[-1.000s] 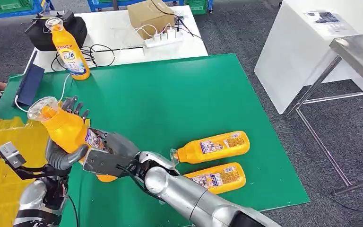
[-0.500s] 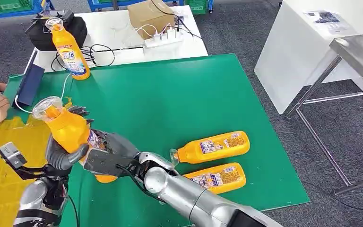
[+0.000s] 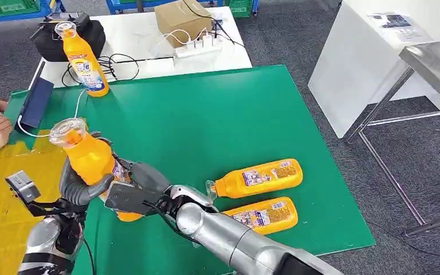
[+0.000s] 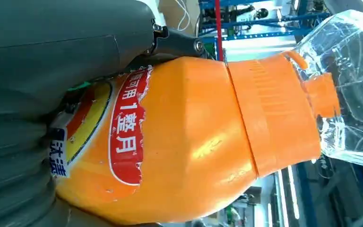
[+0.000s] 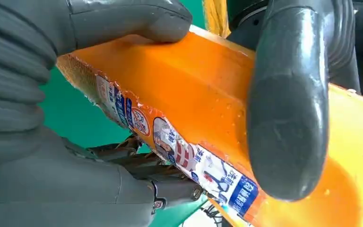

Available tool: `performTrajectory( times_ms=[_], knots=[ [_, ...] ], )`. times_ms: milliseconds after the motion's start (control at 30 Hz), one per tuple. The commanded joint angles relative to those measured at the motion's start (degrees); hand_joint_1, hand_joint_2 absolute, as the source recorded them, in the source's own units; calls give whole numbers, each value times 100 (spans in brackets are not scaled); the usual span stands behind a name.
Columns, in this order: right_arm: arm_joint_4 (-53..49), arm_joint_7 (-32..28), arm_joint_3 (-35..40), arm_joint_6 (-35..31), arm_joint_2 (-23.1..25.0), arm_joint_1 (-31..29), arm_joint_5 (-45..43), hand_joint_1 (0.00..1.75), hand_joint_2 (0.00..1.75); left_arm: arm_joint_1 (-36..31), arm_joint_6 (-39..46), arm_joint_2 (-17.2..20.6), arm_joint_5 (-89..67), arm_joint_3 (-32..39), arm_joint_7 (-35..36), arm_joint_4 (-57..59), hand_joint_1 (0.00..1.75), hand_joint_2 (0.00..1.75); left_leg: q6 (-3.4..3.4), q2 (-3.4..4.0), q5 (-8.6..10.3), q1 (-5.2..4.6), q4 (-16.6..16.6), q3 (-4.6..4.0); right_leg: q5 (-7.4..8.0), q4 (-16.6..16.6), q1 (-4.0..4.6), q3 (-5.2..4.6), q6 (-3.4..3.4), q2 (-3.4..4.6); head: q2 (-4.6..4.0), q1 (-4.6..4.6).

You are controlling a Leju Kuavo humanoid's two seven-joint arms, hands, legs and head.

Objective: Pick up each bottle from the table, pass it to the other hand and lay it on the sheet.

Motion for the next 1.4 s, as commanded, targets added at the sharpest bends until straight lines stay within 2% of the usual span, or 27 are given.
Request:
performTrajectory(
  times_ms=[33,67,100,133,167,200,233,267,300,367,400,433,467,600,633,700,767,833,867,900,933,967,1000,1133,1233,1267,1400],
  knots=[
    [113,-61,-28,-52,-134,-5,185,175,175,-282,679,90,-849,-238,-259,193,175,175,11,-32,-1,0,-3,10,-6,-1,-1,15,-6,-6,0,2],
    [77,-58,-55,-57,-139,15,204,175,175,-278,733,100,-935,-245,-269,172,175,175,17,-42,-5,1,-3,21,-11,-1,-1,27,-9,-3,0,2],
    [-9,-27,-125,-185,-185,53,264,44,175,-248,1136,110,-1326,-202,-322,123,175,175,13,-32,-1,-1,-2,11,-7,1,-2,15,-6,-5,0,0],
    [-191,-26,-233,-268,-280,131,310,0,175,-195,1329,132,-1498,-100,-364,117,175,175,16,-38,-5,2,-1,18,-10,1,-1,24,-9,-2,0,2],
    [-463,-5,-348,-397,-460,233,408,0,175,-73,1997,220,-2141,24,-422,21,175,175,10,-25,-1,2,-3,8,-4,-3,1,13,-6,-2,0,2],
    [-691,31,-425,-336,-605,310,467,0,175,-27,1963,252,-2168,136,-484,41,175,175,16,-33,-4,1,-5,19,-8,-3,-1,24,-8,2,0,2],
    [-1001,65,-574,-398,-797,452,535,0,175,94,2844,333,-3018,248,-491,-21,175,175,11,-24,-2,2,-7,16,-4,-7,0,20,-6,2,0,2],
    [-1219,70,-660,-344,-959,543,585,0,175,176,2831,374,-3027,356,-571,-13,175,175,16,-33,-5,2,-7,23,-8,-6,-1,28,-8,2,0,2],
    [-1654,63,-794,-333,-1279,705,642,0,175,360,3711,553,-3986,443,-415,34,175,175,12,-21,-3,1,-9,17,-3,-10,0,22,-4,5,0,2],
    [-2257,23,-1048,-171,-1732,920,641,0,175,636,4305,692,-4443,773,-533,168,175,175,21,-23,-10,-2,-20,44,-7,-17,-5,46,-7,18,0,2],
    [-2565,16,-1128,-127,-2016,999,667,0,175,811,5089,816,-5334,887,-280,257,175,175,18,-14,-9,-2,-18,37,-6,-16,-5,40,-6,21,0,0],
    [-2752,7,-1220,-70,-2199,1064,664,0,175,916,5167,884,-5272,970,-390,317,175,175,10,-7,-5,-3,-14,20,-3,-11,-5,23,-2,11,0,2],
    [-3028,-21,-1317,6,-2483,1136,708,0,175,1037,5492,961,-5665,1118,-264,461,175,175,19,-23,-11,-4,-20,42,-10,-17,-7,46,-5,12,0,2],
    [-3137,-24,-1435,113,-2565,1199,718,0,175,1034,5517,970,-5721,1161,-281,546,175,175,19,-29,-14,-6,-7,23,-13,-6,-8,29,-4,7,0,2],
    [-3300,-36,-1476,106,-2728,1264,710,0,175,1076,5837,1070,-6388,1183,122,690,175,175,13,-25,-9,-5,-5,8,-8,-5,-6,15,-3,1,0,2],
    [-3637,-171,-1587,180,-3117,1404,667,0,175,1136,6062,1207,-6743,1231,250,966,175,175,15,-31,-9,-6,-9,10,-10,-7,-8,17,-6,1,0,2],
    [-3944,-108,-1660,657,-3734,1366,289,0,175,1115,6355,1372,-7347,1281,555,1369,175,175,23,-46,-16,-7,-13,34,-18,-9,-10,40,-11,4,0,2],
    [-4205,-44,-1772,1019,-4177,1420,1,0,175,1011,6551,1480,-7679,1268,673,1766,175,175,14,-33,-7,-9,-7,0,-8,-6,-10,10,-1,-8,0,2],
    [-4538,32,-1786,1284,-4704,1500,-257,0,175,968,6648,1614,-8273,1208,1044,2099,175,175,21,-48,-12,-11,-7,15,-16,-5,-13,26,-3,-11,0,2],
    [-4674,18,-1861,1331,-4858,1568,-351,0,175,964,6715,1633,-8271,1218,1036,2184,175,175,18,-44,-10,-11,-5,8,-14,-3,-13,18,-2,-12,0,2],
    [-4930,-13,-2024,1308,-5028,1753,-368,0,0,926,6681,1688,-8338,1195,1047,2398,175,175,25,-68,-14,-13,-6,18,-22,-4,-16,34,-3,-24,0,2],
    [-5185,0,-2152,1149,-5132,1976,-183,0,0,930,6607,1734,-8510,1161,1129,2554,175,175,23,-62,-15,-12,-3,12,-22,-1,-15,29,-3,-21,0,2],
    [-5403,18,-2252,1146,-5187,2167,-121,0,175,960,6650,1745,-8549,1167,1154,2668,175,175,15,-46,-9,-12,-6,2,-14,-5,-13,14,-1,-18,0,2],
    [-5783,156,-2231,1459,-5696,2247,-149,0,175,835,6567,1844,-8818,910,1149,3216,175,175,21,-59,-22,-14,-5,20,-27,-2,-16,33,-6,-14,0,2],
    [-5771,161,-2246,1470,-5696,2223,-167,0,175,817,6566,1844,-8818,901,1149,3231,175,175,10,-29,-19,-16,-6,7,-13,0,-17,11,-5,3,0,-2],
    [-5736,161,-2238,1472,-5666,2197,-166,0,175,803,6560,1848,-8817,894,1151,3234,175,175,18,-42,-27,-17,-6,26,-22,3,-21,28,-11,6,0,0],
    [-5733,161,-2216,1472,-5633,2200,-166,0,175,794,6554,1851,-8817,890,1151,3232,175,175,18,-20,-26,-13,-10,15,-11,-4,-17,20,-2,13,0,0]
  ],
)
